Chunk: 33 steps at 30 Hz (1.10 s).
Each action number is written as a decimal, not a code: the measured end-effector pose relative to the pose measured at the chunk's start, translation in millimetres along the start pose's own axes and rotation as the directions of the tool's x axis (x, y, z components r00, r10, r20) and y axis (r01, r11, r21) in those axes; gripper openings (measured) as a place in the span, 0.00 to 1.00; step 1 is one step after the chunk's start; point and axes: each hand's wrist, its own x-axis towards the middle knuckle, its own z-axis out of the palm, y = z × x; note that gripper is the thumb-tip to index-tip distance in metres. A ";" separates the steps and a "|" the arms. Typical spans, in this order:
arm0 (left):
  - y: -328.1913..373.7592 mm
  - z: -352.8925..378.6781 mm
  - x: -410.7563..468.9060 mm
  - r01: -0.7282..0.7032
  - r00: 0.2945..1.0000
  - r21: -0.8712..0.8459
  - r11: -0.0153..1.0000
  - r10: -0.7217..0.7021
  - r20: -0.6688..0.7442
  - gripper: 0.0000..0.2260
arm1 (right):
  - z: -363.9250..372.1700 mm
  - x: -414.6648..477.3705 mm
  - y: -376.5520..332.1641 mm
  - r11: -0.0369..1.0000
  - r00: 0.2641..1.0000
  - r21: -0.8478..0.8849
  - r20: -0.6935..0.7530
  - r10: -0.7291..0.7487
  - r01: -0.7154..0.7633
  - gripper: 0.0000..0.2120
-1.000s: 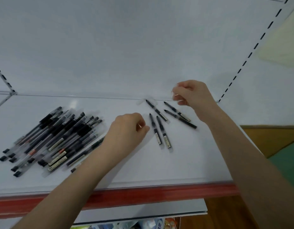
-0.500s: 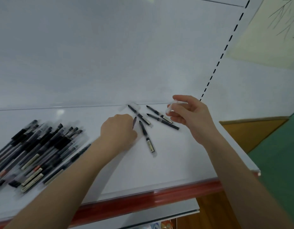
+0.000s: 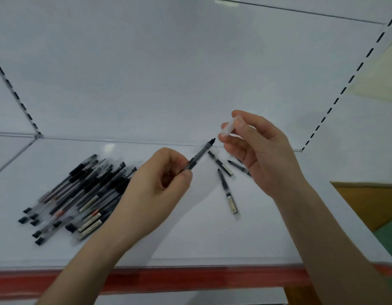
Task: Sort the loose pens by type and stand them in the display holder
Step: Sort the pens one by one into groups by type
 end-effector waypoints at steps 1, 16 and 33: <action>0.0 -1.5 -1.4 -0.003 1.000 0.006 1.000 0.003 -0.006 0.02 | 3.3 -0.6 0.0 1.000 1.000 -0.003 0.019 -0.002 0.002 0.05; -2.1 -7.5 -14.1 -0.014 0.997 -0.013 1.000 0.013 -0.070 0.02 | 9.2 -12.4 -2.6 0.994 0.997 -0.099 0.059 -0.039 0.045 0.11; 2.1 -16.1 -23.0 -0.058 0.995 -0.004 0.998 0.058 -0.079 0.05 | 3.1 -24.5 -1.3 0.905 0.955 -0.375 0.284 -0.092 0.199 0.11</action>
